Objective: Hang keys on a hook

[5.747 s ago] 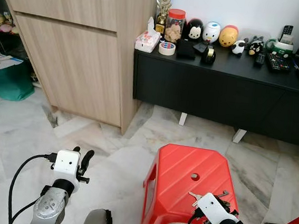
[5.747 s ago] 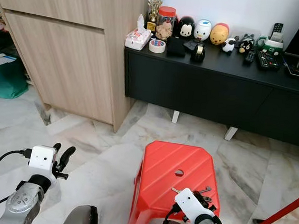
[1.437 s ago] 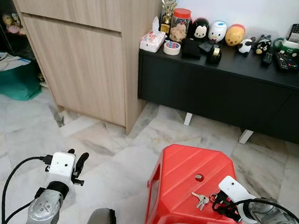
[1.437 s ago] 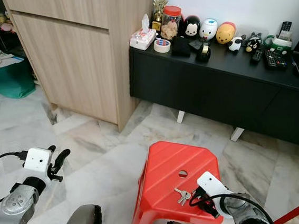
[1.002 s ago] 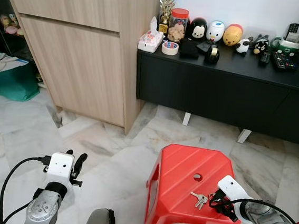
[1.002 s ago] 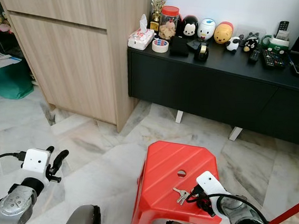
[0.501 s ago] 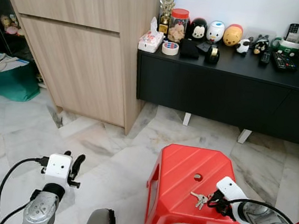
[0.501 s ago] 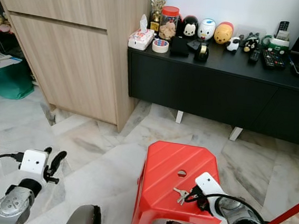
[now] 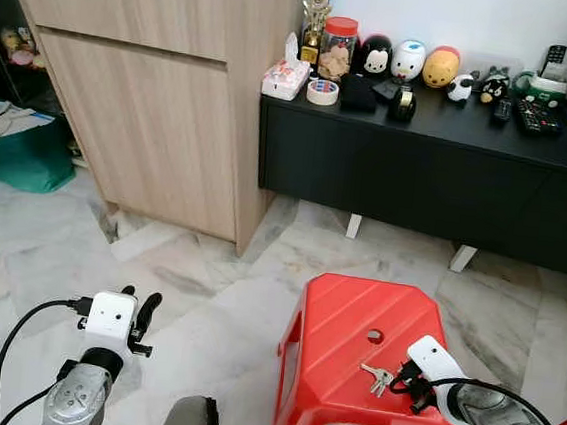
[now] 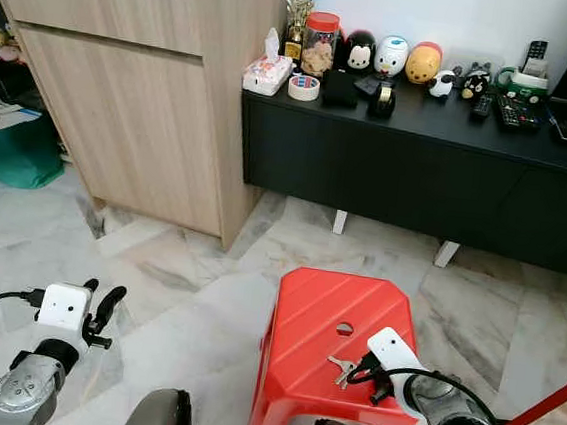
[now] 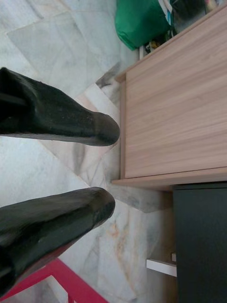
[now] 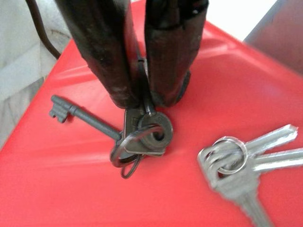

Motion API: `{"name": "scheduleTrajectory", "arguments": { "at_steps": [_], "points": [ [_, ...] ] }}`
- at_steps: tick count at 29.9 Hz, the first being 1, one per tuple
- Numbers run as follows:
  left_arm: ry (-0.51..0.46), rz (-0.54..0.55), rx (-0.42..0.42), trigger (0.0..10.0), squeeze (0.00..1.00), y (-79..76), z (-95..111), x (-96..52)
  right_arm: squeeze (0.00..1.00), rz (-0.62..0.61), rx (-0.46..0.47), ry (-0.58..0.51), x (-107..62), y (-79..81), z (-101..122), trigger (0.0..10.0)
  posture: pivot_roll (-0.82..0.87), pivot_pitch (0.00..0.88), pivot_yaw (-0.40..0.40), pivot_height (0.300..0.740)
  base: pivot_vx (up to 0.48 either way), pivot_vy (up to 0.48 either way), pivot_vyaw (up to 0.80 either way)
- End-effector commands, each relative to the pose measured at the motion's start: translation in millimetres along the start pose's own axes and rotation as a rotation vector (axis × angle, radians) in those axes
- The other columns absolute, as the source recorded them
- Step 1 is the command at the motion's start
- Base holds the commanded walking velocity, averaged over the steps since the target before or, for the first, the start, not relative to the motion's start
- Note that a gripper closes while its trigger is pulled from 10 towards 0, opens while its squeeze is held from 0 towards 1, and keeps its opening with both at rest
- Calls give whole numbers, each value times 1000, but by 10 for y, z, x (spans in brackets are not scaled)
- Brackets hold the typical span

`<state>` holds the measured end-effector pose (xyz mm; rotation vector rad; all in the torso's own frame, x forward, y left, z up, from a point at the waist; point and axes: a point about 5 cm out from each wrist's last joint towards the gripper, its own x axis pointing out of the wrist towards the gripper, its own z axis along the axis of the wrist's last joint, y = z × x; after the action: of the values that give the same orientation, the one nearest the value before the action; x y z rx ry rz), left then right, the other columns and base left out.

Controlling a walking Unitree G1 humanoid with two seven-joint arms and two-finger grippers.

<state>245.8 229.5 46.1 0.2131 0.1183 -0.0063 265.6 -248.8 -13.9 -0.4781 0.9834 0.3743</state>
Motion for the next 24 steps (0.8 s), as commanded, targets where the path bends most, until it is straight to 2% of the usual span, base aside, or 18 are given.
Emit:
{"name": "scheduleTrajectory", "arguments": {
  "at_steps": [1,5,7,8,9,13,15,18,19,20,21,23,24],
  "points": [
    [10,-6,6,10000,0,-10,-4,-8,0,14,26,25,35,96,-86,0,125,44,6,599,0,0,0],
    [10,-5,5,10000,0,-22,-2,-4,0,-10,64,1,42,101,-71,0,124,43,-1,599,0,0,0],
    [10,-1,4,10000,0,-33,-4,-1,0,-61,163,-77,54,107,-18,0,122,42,-8,599,0,0,0],
    [10,-1,4,10000,0,-33,-4,-1,0,-61,163,-77,54,107,-18,0,122,42,-8,599,0,0,0],
    [11,2,3,10000,0,-37,-7,-2,0,-86,221,-127,58,113,21,0,120,42,-9,599,0,0,0],
    [17,8,3,10000,0,-33,-28,-13,0,-120,291,-218,68,153,98,0,115,41,-14,599,0,0,0],
    [22,13,1,10000,0,-38,-47,-19,0,-133,376,-319,89,279,165,0,109,38,-24,599,0,0,0],
    [25,16,-2,10000,0,-49,-57,-20,0,-166,455,-413,97,458,202,0,103,37,-30,599,0,0,0],
    [25,16,-2,10000,0,-49,-57,-20,0,-166,455,-413,97,458,202,0,103,37,-30,599,0,0,0],
    [26,17,-2,10000,0,-53,-61,-21,0,-181,508,-457,88,531,224,0,100,36,-31,599,0,0,0],
    [27,17,-3,10000,0,-59,-65,-20,0,-189,525,-515,60,579,277,0,99,35,-34,599,0,0,0],
    [27,17,-4,10000,0,-62,-66,-19,0,-192,530,-540,45,595,302,0,99,33,-35,599,0,0,0],
    [27,18,-4,10000,0,-64,-67,-18,0,-217,543,-581,14,609,337,5725,99,33,-35,599,0,0,0]
  ]
}}
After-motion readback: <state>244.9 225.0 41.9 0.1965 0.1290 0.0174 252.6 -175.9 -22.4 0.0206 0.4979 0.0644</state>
